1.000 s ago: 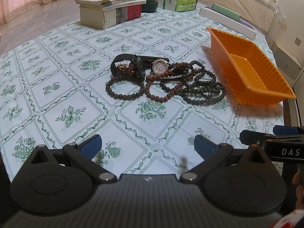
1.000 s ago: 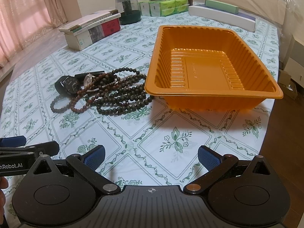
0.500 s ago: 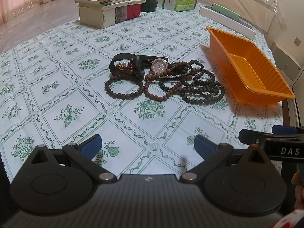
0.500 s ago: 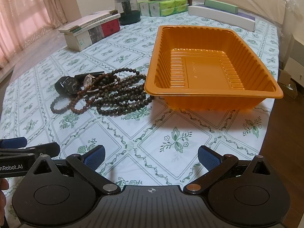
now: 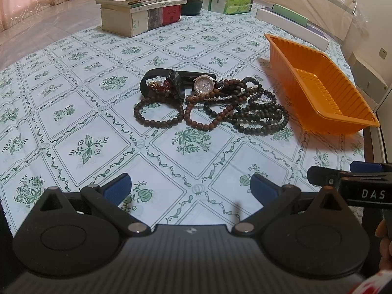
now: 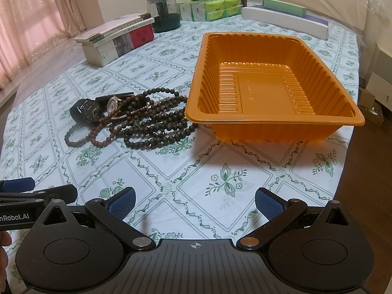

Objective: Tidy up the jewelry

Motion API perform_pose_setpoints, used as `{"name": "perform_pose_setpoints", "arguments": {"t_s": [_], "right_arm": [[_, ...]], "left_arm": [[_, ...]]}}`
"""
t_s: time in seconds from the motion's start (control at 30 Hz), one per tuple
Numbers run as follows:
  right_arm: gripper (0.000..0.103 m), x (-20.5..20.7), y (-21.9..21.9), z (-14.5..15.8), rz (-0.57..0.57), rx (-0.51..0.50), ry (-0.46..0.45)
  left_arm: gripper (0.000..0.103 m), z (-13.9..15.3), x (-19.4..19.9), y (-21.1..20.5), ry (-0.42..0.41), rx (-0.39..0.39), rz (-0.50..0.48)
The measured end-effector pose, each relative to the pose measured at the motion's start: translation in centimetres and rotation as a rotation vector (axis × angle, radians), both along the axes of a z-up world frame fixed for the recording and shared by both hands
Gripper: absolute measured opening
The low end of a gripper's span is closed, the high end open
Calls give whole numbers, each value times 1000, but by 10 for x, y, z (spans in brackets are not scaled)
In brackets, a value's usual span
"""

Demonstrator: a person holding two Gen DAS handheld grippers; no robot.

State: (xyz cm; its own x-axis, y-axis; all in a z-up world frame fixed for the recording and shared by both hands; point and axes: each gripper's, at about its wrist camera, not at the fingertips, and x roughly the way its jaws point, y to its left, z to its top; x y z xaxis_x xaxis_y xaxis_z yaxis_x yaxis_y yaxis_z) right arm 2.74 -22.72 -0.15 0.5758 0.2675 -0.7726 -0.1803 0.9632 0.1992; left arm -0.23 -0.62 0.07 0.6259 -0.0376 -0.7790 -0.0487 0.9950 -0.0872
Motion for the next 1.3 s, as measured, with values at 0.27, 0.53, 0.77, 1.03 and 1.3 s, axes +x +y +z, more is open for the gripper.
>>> {"name": "perform_pose_setpoints", "arguments": {"t_s": [0.27, 0.53, 0.77, 1.03, 1.3], "right_arm": [[103, 0, 0, 0, 0, 0, 0], [103, 0, -1, -1, -3, 10, 5], [103, -2, -27, 6, -83, 90, -32], [102, 3, -110, 44, -269, 157, -243], [74, 51, -169, 39, -298, 84, -255]], "left_arm": [[102, 0, 0, 0, 0, 0, -1], [102, 1, 1, -2, 2, -5, -2], [102, 5, 7, 12, 7, -118, 24], [102, 7, 18, 23, -1, -184, 28], [102, 9, 22, 16, -59, -174, -12]]}}
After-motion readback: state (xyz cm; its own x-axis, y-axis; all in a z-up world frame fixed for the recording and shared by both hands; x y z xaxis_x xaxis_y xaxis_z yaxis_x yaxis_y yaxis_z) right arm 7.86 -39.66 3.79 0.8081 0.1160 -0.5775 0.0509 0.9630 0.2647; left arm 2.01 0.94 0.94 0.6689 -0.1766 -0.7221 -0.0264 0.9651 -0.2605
